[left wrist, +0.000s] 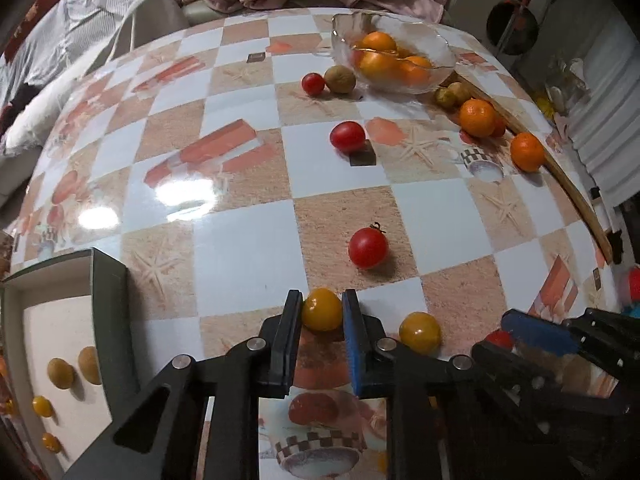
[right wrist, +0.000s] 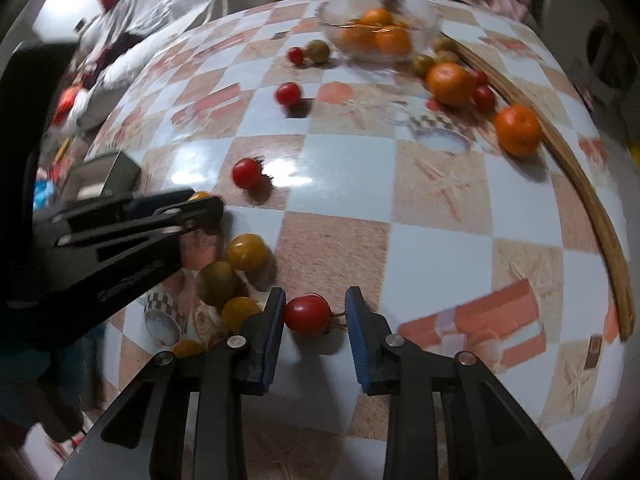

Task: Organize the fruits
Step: 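Grasp a yellow cherry tomato with left tool while right tool grasps a red cherry tomato, then carry both held tomatoes into the white tray and open both tools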

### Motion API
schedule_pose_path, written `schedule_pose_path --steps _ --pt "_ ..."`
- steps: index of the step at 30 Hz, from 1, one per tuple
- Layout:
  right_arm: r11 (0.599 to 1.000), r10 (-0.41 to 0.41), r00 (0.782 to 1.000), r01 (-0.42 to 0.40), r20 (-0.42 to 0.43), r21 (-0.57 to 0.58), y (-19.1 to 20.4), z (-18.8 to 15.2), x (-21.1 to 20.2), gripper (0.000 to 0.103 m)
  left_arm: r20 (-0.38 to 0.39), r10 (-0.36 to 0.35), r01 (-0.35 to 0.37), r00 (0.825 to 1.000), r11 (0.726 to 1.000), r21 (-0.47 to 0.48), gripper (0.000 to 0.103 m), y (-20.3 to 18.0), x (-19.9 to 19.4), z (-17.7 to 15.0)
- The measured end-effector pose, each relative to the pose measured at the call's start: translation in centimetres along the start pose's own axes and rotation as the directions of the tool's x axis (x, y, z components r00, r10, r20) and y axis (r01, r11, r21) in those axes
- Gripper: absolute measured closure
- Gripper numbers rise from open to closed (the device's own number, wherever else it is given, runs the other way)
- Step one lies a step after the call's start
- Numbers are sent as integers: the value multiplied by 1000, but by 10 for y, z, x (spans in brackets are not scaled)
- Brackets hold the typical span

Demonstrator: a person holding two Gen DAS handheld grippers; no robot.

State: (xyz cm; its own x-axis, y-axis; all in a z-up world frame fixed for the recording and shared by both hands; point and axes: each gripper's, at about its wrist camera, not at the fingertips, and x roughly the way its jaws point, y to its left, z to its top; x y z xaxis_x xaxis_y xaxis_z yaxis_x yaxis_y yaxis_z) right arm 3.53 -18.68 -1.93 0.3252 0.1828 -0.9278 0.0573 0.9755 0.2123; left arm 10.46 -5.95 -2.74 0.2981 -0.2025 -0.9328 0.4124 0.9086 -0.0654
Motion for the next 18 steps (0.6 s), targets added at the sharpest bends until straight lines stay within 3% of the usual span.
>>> schedule_pose_path --steps 9,18 --pt "997 20 1000 -20 -2 74 -8 1 -15 70 3 -31 31 1000 998 -60 82 17 -28 -14" --pt "998 38 999 -39 8 41 17 10 -26 70 39 -13 17 999 993 -115 82 45 -61 -28"
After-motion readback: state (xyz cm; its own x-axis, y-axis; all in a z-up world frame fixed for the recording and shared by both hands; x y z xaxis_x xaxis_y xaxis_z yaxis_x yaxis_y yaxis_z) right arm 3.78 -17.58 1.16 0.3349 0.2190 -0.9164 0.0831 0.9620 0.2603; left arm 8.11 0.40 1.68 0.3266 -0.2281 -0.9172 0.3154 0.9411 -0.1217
